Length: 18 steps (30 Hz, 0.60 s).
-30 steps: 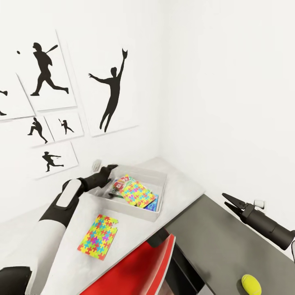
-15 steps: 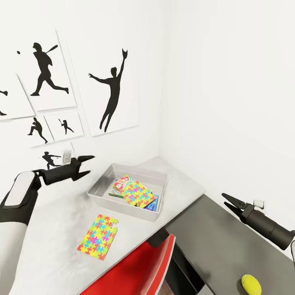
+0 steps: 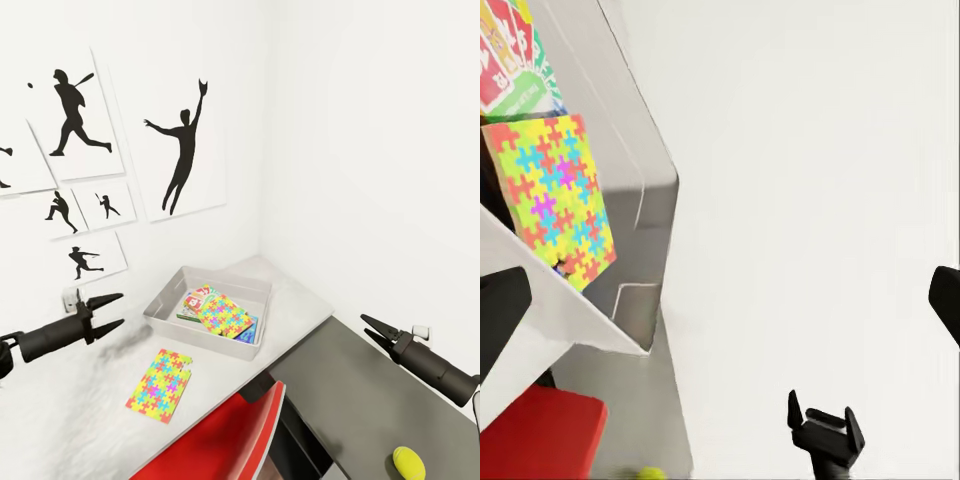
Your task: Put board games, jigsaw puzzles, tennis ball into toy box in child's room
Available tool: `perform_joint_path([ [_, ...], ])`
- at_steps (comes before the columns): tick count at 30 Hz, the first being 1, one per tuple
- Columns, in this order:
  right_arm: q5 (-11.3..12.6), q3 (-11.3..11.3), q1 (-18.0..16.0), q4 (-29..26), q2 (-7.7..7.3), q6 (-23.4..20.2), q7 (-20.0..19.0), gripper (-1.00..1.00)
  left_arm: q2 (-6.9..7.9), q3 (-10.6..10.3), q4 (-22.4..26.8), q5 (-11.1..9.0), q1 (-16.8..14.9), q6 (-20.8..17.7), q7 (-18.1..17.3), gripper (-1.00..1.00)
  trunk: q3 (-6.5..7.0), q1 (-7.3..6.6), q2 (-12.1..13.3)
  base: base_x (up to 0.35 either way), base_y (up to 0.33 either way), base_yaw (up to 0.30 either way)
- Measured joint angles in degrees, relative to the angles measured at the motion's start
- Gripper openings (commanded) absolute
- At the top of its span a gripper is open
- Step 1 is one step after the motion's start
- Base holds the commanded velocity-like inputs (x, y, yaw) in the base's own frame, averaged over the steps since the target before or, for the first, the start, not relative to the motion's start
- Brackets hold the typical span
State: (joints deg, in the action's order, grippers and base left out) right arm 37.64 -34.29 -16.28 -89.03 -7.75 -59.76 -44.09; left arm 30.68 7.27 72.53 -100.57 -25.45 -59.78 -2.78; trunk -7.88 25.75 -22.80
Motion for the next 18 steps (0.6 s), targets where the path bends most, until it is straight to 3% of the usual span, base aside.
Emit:
perform_joint_path([
  [1, 0.00, 0.00, 0.00, 0.00, 0.07, 0.00, 0.00, 1.00, 0.79, 0.00, 1.67, -0.89, 1.37, -0.02, -2.52, 1.00, 0.00, 0.00, -0.01, 0.000, 0.000, 0.000],
  [4, 0.00, 0.00, 0.02, 0.00, 0.11, 0.00, -0.01, 1.00, 1.86, -0.08, 4.16, -1.07, 3.52, -0.05, -7.28, 1.00, 0.00, 0.00, 0.00, 0.000, 0.000, 0.000],
  [8, 0.00, 0.00, 0.02, 0.00, 0.17, 0.00, -0.04, 1.00, 2.43, -0.12, 5.53, -1.00, 5.25, -0.06, -10.81, 1.00, 0.00, 0.00, 0.00, -0.002, 0.000, 0.000],
  [13, 0.01, 0.00, 0.08, 0.01, 0.32, 0.01, -0.01, 1.00, 2.74, -0.03, 6.00, -0.97, 5.84, -0.06, -11.99, 1.00, 0.06, 0.02, 0.01, -0.121, 0.060, 0.036],
  [18, 0.02, 0.01, 0.08, 0.02, 0.40, 0.00, -0.01, 1.00, 2.87, 0.01, 6.17, -0.98, 5.96, -0.05, -12.17, 1.00, 0.30, 0.02, 0.01, -0.181, 0.082, 0.169],
])
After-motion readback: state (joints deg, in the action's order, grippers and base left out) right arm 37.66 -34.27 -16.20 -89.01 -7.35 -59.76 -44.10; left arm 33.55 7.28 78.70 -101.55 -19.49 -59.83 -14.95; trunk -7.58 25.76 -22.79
